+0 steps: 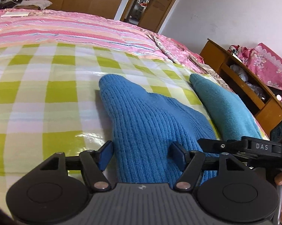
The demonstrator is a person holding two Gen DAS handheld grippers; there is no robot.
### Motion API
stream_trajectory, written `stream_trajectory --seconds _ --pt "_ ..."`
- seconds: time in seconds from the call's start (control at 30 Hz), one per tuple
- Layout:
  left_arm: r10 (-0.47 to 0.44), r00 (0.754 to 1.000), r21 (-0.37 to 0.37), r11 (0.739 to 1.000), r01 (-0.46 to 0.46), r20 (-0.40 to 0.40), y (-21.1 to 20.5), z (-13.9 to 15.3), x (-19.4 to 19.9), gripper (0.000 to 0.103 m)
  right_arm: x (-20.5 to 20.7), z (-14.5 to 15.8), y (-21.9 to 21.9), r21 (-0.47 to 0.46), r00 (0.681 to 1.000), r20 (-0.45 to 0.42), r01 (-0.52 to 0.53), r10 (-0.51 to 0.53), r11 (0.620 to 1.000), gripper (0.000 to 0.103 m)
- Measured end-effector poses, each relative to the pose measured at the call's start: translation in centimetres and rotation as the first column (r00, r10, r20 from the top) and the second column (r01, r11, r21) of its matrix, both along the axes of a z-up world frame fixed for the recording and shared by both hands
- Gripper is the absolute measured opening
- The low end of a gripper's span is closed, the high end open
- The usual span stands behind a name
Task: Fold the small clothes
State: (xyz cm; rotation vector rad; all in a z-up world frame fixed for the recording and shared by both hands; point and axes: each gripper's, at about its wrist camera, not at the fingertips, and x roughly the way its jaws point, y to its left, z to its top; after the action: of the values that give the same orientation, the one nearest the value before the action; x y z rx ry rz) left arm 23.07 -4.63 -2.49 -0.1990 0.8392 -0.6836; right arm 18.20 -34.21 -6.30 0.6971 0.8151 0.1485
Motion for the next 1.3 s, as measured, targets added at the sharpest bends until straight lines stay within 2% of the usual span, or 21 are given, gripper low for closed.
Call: stream_trajectory --seconds 0.13,0.23,0.3,0.37,0.43,0.47,0.57,0.77,0.93,1.07,1.17,1.3 --pt "-0.017 0.999 -0.015 1.000 0.016 -0.042 -0.7 -0.7 0.7 0.072 0.1 -0.3 -0.4 0.047 1.000 0.005 -0.020 0.020 0.999 0.084" --pt "-0.032 0.999 -0.015 0.999 0.032 -0.039 -1.2 -0.4 0.6 0.067 0.7 -0.5 0.1 0.087 0.999 0.002 -0.038 0.038 0.995 0.082" --pt "-0.038 0.999 -0.003 0.999 0.038 -0.020 -1.3 -0.1 0.2 0.062 0.9 -0.3 0.9 0.062 0.999 0.003 -0.049 0.049 0.997 0.076" --pt "-0.038 0.999 -0.006 0.999 0.038 -0.009 -1.1 0.2 -0.3 0.056 0.9 -0.2 1.3 0.066 0.999 -0.002 -0.052 0.052 0.996 0.053" --pt "-0.036 0.999 -0.015 0.999 0.036 -0.001 -0.8 0.6 -0.8 0.051 0.7 -0.1 1.1 0.115 0.999 -0.011 -0.047 0.049 0.992 0.042" --pt "-0.037 0.999 -0.021 0.999 0.037 0.001 -0.6 0.9 -1.1 0.049 0.5 0.2 1.1 0.127 0.999 -0.006 -0.047 0.048 0.991 0.039" --pt "-0.045 0.999 -0.027 0.999 0.046 0.018 0.3 1.9 -2.5 0.047 -0.3 1.4 2.0 0.100 0.997 0.010 -0.071 0.071 0.992 0.037" --pt "-0.036 0.998 -0.069 0.997 0.040 0.060 4.0 4.7 -6.6 0.046 -3.4 4.8 4.5 0.109 0.989 0.072 -0.138 0.131 0.984 0.036" --pt "-0.024 0.996 -0.062 0.998 0.030 0.084 6.2 5.9 -9.9 0.047 -6.6 6.9 6.7 0.107 0.981 0.101 -0.179 0.168 0.978 0.036" --pt "-0.009 0.996 -0.040 0.999 0.013 0.085 7.4 5.3 -12.0 0.046 -8.5 7.2 8.1 0.084 0.975 0.101 -0.207 0.198 0.975 0.036" --pt "0.010 0.998 -0.029 1.000 -0.009 0.059 7.9 3.9 -13.0 0.046 -9.5 6.4 9.0 0.070 0.975 0.080 -0.213 0.208 0.974 0.035" --pt "0.021 0.999 0.031 0.999 -0.022 0.037 8.0 1.5 -14.4 0.046 -10.6 4.5 9.9 0.027 0.976 0.037 -0.213 0.212 0.977 0.036"
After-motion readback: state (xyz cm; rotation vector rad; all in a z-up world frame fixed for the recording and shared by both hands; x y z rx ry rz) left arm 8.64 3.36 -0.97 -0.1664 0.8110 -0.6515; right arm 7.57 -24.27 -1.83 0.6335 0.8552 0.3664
